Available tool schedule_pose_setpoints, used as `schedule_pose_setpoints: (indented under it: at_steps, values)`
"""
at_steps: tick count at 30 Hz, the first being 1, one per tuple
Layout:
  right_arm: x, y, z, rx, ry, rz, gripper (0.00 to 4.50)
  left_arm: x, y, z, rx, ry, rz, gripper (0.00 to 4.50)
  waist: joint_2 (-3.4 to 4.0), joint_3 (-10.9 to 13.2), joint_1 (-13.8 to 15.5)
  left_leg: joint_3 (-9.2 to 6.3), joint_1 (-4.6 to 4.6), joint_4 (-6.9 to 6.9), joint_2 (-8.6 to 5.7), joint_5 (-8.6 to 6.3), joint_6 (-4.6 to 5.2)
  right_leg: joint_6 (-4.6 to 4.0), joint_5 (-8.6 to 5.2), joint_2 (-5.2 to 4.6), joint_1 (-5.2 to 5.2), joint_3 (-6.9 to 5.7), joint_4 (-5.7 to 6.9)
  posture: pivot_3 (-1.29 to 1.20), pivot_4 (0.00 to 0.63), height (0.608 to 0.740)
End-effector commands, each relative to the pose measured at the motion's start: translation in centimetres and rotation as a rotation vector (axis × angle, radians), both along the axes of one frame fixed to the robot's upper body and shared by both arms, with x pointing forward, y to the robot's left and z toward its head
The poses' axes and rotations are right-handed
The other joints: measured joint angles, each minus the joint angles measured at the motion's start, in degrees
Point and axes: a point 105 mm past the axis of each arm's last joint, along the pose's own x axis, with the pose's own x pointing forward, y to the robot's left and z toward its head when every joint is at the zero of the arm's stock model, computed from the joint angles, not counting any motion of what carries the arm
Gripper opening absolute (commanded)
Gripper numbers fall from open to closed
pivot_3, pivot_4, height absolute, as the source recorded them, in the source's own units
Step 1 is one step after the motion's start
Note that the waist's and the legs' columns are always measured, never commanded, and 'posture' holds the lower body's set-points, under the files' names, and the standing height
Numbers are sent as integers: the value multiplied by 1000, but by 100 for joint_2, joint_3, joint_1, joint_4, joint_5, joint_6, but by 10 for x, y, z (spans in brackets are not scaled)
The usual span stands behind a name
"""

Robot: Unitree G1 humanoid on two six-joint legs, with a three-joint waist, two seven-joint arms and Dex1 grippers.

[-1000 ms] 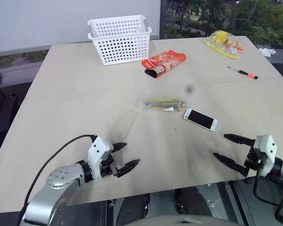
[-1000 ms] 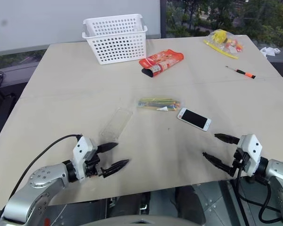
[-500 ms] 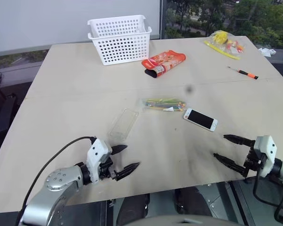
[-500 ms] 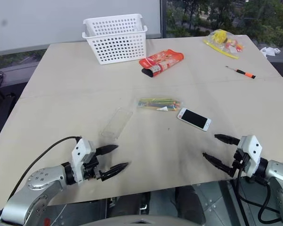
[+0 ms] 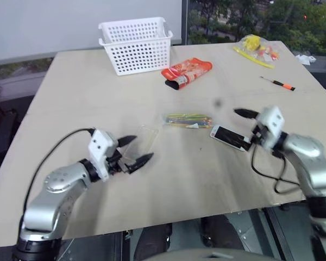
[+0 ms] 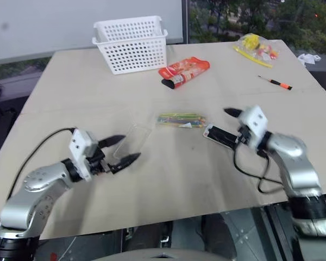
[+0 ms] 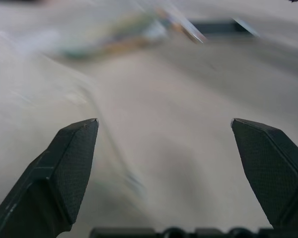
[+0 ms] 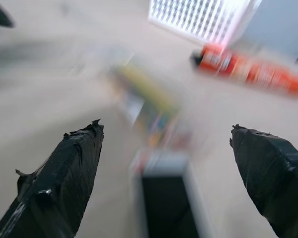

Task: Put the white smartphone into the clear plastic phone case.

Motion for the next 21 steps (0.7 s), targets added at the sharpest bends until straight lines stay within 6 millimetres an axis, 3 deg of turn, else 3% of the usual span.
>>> schedule_pose_setpoints:
  at_steps: [1,3,5,7,13,17,21]
  values:
    - [32,16,-3,-110,-10,-20,4452,3,2,12,3,-21,16,4500,2,2,-6,3,-11,-4,-3,0,0,3,3,0,-11,2,-6,0,150,740]
    - [42,29,-15,-120,91,25,4452,2,4,14,10,-22,15,4500,-1,0,19,-5,-15,-14,-4,0,-1,23,14,-1,-8,-11,-17,0,150,740]
    - [49,31,-31,-198,172,24,4452,2,6,15,21,-27,24,4500,-1,1,19,-8,-18,-27,-3,-1,-2,24,14,-1,-8,-16,-36,0,150,740]
    - [53,31,-33,-205,205,21,4452,2,9,16,28,-33,37,4500,0,1,30,-10,-20,-35,-4,-1,-2,24,14,-5,-8,-18,-43,0,150,740]
    - [48,32,-14,-109,199,69,1968,-1,12,15,36,-32,47,4500,2,2,-2,-9,-17,-38,-7,-1,-1,24,16,-14,-7,-16,-42,0,150,740]
    - [58,12,12,-7,151,-20,38,1,7,17,21,-42,19,4500,3,3,2,-11,-6,-31,-4,2,-4,19,17,-8,-1,-16,-31,0,150,740]
    - [74,-29,33,33,80,-183,38,6,1,24,23,-79,-27,4500,3,3,13,-8,-10,-19,-4,4,-7,-4,10,-8,3,-16,-31,0,150,740]
